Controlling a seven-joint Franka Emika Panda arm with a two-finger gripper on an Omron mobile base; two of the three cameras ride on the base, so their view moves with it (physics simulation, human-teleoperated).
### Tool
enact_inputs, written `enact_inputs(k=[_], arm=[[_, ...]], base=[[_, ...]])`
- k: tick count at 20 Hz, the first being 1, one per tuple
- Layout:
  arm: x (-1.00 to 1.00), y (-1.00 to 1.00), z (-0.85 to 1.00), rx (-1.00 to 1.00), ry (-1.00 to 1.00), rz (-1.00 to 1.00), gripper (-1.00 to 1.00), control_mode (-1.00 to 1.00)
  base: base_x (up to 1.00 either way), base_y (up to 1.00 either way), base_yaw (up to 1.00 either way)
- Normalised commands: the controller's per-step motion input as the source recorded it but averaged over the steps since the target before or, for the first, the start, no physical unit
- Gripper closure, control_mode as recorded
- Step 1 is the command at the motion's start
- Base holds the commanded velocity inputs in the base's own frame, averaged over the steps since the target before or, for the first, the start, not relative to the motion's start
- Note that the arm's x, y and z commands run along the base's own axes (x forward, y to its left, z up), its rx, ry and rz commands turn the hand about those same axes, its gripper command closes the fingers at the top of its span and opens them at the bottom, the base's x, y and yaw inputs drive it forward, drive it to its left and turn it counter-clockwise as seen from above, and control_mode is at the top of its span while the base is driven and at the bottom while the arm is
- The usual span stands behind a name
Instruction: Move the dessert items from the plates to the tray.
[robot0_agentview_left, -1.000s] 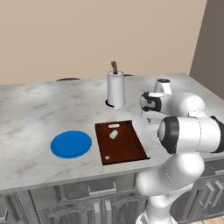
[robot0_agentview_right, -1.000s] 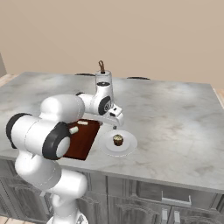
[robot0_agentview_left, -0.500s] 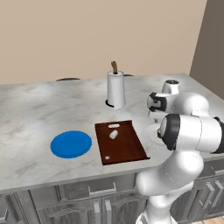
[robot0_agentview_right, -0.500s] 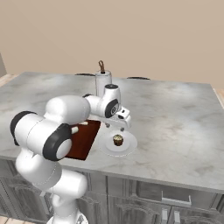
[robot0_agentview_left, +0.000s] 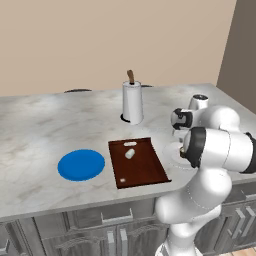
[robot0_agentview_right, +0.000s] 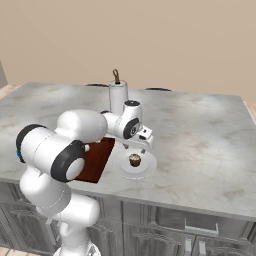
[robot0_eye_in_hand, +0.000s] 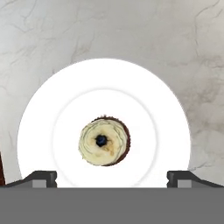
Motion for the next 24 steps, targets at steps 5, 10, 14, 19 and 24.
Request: enact_inputs(k=[5,10,14,19,24], arm=[[-0.34,0.0,-0.13,0.03,0.0,0.0,-1.0,-1.0],[-0.23,0.0,-0.05,0.01,0.0,0.0,-1.0,-1.0],[0.0,0.0,-0.02,0.0,-0.02,0.0,-1.0,-1.0],[0.0,0.0,-0.05,0.0,-0.02,0.0,-1.0,-1.0],[0.04,0.0,-0.16,0.0,-0.02,0.0,-1.0,-1.0]], base=[[0.0,0.0,0.0],[0.0,0.0,0.0],[0.0,0.0,0.0],[0.0,0.0,0.0],[0.0,0.0,0.0]])
